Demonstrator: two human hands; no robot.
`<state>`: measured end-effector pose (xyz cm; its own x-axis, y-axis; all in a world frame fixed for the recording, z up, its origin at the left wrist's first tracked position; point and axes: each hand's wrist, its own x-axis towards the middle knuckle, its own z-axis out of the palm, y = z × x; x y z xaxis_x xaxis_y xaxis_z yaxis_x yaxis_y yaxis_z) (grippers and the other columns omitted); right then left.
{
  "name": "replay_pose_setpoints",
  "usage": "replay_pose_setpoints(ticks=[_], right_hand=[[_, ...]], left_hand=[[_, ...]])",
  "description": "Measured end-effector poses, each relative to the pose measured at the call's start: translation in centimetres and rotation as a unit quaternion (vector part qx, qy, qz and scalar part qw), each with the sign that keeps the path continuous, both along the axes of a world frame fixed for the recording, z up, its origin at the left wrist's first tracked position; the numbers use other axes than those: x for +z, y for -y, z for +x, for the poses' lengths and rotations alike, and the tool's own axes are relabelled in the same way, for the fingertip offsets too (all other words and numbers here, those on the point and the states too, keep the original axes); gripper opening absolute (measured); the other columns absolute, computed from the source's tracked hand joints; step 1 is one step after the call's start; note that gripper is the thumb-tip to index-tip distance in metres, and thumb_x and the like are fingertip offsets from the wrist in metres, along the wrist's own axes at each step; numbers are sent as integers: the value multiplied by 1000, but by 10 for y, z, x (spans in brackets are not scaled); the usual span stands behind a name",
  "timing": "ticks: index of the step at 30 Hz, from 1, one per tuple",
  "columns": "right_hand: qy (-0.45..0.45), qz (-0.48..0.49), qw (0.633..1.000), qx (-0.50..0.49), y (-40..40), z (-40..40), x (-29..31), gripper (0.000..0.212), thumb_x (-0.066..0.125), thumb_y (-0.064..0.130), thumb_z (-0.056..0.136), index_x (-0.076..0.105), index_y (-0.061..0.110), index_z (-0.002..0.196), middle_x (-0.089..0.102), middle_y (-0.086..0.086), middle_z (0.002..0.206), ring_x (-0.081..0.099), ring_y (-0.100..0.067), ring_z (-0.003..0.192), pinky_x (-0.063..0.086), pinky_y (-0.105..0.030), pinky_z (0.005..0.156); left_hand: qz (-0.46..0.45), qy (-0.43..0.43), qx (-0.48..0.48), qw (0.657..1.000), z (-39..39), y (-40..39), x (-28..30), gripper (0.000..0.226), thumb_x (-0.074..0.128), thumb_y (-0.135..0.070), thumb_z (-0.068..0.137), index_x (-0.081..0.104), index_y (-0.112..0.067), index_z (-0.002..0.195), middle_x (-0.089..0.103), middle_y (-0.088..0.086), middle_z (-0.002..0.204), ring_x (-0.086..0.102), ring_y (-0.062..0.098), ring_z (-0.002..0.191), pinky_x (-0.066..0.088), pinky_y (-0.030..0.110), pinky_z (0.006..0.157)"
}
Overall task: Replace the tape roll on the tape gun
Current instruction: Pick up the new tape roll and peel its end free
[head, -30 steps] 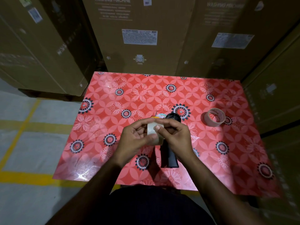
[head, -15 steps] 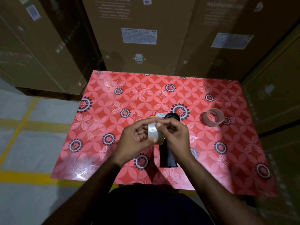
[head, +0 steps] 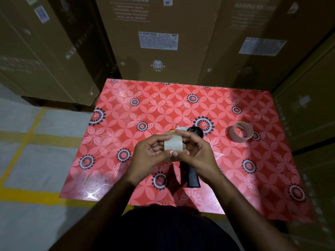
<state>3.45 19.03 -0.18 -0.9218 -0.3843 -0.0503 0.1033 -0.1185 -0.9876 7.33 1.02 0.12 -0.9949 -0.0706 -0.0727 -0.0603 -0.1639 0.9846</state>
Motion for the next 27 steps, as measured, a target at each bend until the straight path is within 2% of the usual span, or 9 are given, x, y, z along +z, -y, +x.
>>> replay_pose_setpoints(ticks=[4,8,13,15,18,20,23,25,27], right_hand=[[15,0,1000,13,-4,-4,1,65,78,-7,81,56,10,140,65,-18,127,68,-23,109,58,-35,90],[32,-12,999,32,-7,-3,0,65,75,-9,83,53,9,141,69,2,113,67,-19,100,57,-31,85],[25,2,1000,16,-8,-3,-6,67,76,-4,83,48,10,143,66,-19,119,67,-26,99,58,-36,85],[40,28,999,-13,-5,-3,-10,62,79,3,82,51,9,136,68,-22,112,67,-24,94,59,-37,84],[41,79,996,-11,-2,-7,-15,31,81,12,83,66,4,109,68,-28,97,68,-23,85,57,-36,78],[15,101,995,4,-2,-9,-19,20,78,19,84,70,6,96,62,-26,84,62,-23,79,55,-39,75],[-9,106,994,9,1,-11,-19,25,76,24,83,67,3,93,53,-15,75,53,-22,74,49,-45,70],[-22,113,993,11,3,-11,-19,32,74,27,83,65,-1,93,50,-16,75,50,-22,74,48,-50,70],[-32,113,993,24,3,-12,-17,32,73,27,84,62,-3,91,46,-16,77,46,-23,74,47,-53,69]], left_hand=[[5,7,20,1000,1,-5,-2,37,77,12,78,73,-10,108,80,5,101,76,22,97,60,28,80],[-6,12,39,999,-2,-8,-3,27,75,11,80,75,-7,99,79,2,86,76,16,83,61,30,73],[-43,3,42,998,-6,-9,-4,19,74,9,83,77,-9,89,76,-6,75,69,6,71,56,23,67],[-43,6,53,998,-7,-9,-4,18,74,8,84,77,-9,88,76,-5,77,70,6,73,55,22,68],[-63,23,45,997,-10,-6,-6,16,75,3,85,78,-12,88,76,-5,88,71,8,84,55,23,73],[-127,28,50,990,-13,-4,-9,14,79,-6,84,79,-20,87,67,-6,112,65,7,104,51,22,85],[-243,1,69,968,-15,-1,-10,10,82,-16,83,78,-24,86,51,-10,132,49,-1,125,42,14,99],[-237,-26,64,969,-15,-2,-10,5,78,-11,86,76,-15,87,63,-7,126,57,0,120,47,22,100],[-227,-37,71,971,-15,-4,-9,6,76,-6,87,74,-12,85,71,-2,113,65,5,109,50,25,92]])
